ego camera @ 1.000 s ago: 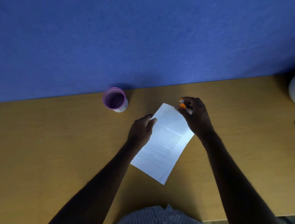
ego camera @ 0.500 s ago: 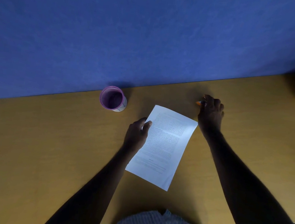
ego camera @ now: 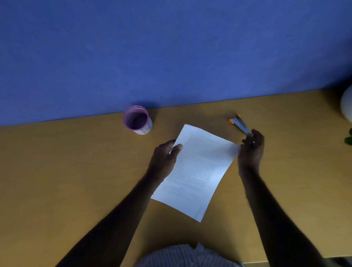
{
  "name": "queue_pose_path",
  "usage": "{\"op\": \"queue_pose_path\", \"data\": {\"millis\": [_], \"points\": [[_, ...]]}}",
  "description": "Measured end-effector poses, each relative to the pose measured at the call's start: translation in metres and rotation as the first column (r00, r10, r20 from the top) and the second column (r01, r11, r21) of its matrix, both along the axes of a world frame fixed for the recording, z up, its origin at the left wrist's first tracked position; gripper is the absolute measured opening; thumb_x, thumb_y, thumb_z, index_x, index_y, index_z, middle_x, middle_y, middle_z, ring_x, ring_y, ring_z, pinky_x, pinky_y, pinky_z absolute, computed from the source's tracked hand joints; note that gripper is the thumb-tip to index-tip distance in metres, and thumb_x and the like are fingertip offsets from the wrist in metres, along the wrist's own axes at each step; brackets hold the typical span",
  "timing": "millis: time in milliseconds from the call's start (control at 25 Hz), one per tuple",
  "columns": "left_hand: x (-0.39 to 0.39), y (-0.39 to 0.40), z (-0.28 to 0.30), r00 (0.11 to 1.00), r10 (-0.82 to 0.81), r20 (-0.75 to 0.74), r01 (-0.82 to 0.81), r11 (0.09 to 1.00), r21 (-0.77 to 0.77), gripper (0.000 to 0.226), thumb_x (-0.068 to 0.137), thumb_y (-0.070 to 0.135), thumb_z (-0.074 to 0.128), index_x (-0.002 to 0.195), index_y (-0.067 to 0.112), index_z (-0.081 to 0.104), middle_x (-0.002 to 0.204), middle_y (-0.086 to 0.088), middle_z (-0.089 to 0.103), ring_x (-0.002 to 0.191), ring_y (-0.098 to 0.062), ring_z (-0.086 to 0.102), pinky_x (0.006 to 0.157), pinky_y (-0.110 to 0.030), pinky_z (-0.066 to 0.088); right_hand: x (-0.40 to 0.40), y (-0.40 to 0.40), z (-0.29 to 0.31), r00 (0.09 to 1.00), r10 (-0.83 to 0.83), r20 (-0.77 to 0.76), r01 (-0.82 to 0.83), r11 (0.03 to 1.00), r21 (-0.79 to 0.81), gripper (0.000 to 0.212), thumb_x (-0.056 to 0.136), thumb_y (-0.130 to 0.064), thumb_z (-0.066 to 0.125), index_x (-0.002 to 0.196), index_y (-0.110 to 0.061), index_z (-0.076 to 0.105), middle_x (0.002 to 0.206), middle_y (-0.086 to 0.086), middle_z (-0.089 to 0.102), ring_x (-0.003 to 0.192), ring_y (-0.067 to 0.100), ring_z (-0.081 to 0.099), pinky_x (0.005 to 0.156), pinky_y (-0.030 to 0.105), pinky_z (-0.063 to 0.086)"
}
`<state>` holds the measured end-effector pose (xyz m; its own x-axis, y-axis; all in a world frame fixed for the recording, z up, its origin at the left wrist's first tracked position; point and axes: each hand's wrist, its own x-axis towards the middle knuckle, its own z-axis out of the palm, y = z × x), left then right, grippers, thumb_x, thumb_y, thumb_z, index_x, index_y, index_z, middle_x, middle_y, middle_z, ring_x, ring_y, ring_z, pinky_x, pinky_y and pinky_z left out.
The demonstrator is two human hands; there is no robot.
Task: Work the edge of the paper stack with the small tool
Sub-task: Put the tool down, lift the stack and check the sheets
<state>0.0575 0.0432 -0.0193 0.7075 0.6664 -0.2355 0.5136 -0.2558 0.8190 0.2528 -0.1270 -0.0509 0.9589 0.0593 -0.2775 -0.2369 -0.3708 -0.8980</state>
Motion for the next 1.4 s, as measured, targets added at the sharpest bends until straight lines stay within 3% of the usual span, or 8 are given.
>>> {"op": "queue_pose_path", "data": {"millis": [160, 280, 440, 640, 880, 1000, 1240, 1400], "points": [[-0.010, -0.016, 0.025, 0.996, 0.067, 0.065, -0.063, 0.996, -0.059, 0.035, 0.102, 0.028, 0.057, 0.068, 0.030, 0.051, 0.060, 0.017, 0.050, 0.058, -0.002, 0.043, 0.058, -0.023, 0.035, -0.077, -0.038, 0.026, 0.915, 0.111, -0.387, 0.035, 0.936, 0.351, 0.051, 0.112, -0.049, 0.032, 0.110, -0.013, 0.068, 0.102, 0.007, 0.076, 0.087, 0.024, 0.072, 0.068, 0.033, 0.058], [-0.016, -0.032, 0.042, 0.978, 0.162, 0.134, -0.139, 0.976, -0.167, 0.034, 0.102, 0.026, 0.058, 0.071, 0.013, 0.052, 0.066, 0.011, 0.047, 0.064, -0.005, 0.039, 0.060, -0.025, 0.033, -0.125, -0.077, 0.035, 0.942, 0.293, -0.164, -0.214, 0.900, 0.379, 0.048, 0.111, -0.049, 0.036, 0.084, -0.020, 0.064, 0.076, -0.005, 0.068, 0.068, 0.015, 0.064, 0.058, 0.027, 0.050], [-0.013, -0.056, 0.066, 0.929, 0.302, 0.216, -0.212, 0.910, -0.357, 0.018, 0.104, 0.021, 0.059, 0.086, 0.017, 0.062, 0.085, 0.002, 0.058, 0.081, -0.011, 0.050, 0.071, -0.028, 0.042, -0.165, -0.123, 0.034, 0.944, 0.320, -0.081, -0.272, 0.892, 0.362, 0.031, 0.103, -0.047, 0.058, 0.115, -0.021, 0.069, 0.111, 0.001, 0.077, 0.100, 0.018, 0.075, 0.073, 0.028, 0.062], [-0.011, -0.090, 0.066, 0.948, 0.189, 0.257, -0.051, 0.885, -0.463, 0.022, 0.104, 0.018, 0.058, 0.091, 0.021, 0.075, 0.091, 0.014, 0.078, 0.083, -0.001, 0.068, 0.074, -0.021, 0.055, -0.214, -0.173, 0.036, 0.983, 0.170, 0.064, -0.176, 0.981, 0.085, 0.035, 0.100, -0.060, 0.052, 0.114, -0.029, 0.062, 0.104, -0.015, 0.073, 0.090, 0.004, 0.070, 0.069, 0.030, 0.056], [-0.006, -0.157, 0.060, 0.941, -0.048, 0.336, 0.236, 0.803, -0.547, 0.020, 0.104, 0.014, 0.056, 0.105, 0.020, 0.075, 0.106, 0.013, 0.080, 0.097, 0.001, 0.072, 0.076, -0.016, 0.056, -0.289, -0.234, 0.047, 0.989, -0.114, 0.094, 0.111, 0.993, 0.033, 0.021, 0.107, -0.045, 0.051, 0.122, -0.033, 0.060, 0.103, -0.011, 0.072, 0.090, 0.005, 0.067, 0.076, 0.031, 0.054], [-0.002, -0.207, 0.058, 0.917, -0.216, 0.335, 0.380, 0.728, -0.570, 0.018, 0.103, 0.016, 0.057, 0.104, 0.019, 0.075, 0.102, 0.013, 0.081, 0.093, 0.000, 0.074, 0.073, -0.017, 0.056, -0.332, -0.266, 0.056, 0.951, -0.299, 0.078, 0.298, 0.954, 0.030, 0.031, 0.108, -0.030, 0.051, 0.137, -0.020, 0.057, 0.115, -0.003, 0.071, 0.100, 0.015, 0.068, 0.081, 0.036, 0.056], [-0.008, -0.312, 0.078, 0.787, -0.532, 0.312, 0.607, 0.577, -0.546, 0.022, 0.104, 0.021, 0.058, 0.095, 0.025, 0.077, 0.092, 0.012, 0.082, 0.082, -0.003, 0.077, 0.062, -0.017, 0.057, -0.405, -0.310, 0.079, 0.770, -0.634, 0.065, 0.627, 0.772, 0.106, 0.013, 0.109, -0.018, 0.051, 0.116, -0.023, 0.061, 0.102, -0.012, 0.071, 0.090, 0.003, 0.068, 0.071, 0.020, 0.056], [-0.013, -0.329, 0.080, 0.772, -0.565, 0.290, 0.626, 0.599, -0.499, 0.021, 0.105, 0.023, 0.057, 0.093, 0.022, 0.075, 0.087, 0.012, 0.081, 0.077, -0.005, 0.075, 0.058, -0.017, 0.055, -0.420, -0.314, 0.084, 0.738, -0.672, 0.063, 0.663, 0.740, 0.114, 0.011, 0.109, -0.019, 0.052, 0.114, -0.021, 0.061, 0.101, -0.021, 0.073, 0.088, -0.004, 0.070, 0.068, 0.016, 0.056]]}}
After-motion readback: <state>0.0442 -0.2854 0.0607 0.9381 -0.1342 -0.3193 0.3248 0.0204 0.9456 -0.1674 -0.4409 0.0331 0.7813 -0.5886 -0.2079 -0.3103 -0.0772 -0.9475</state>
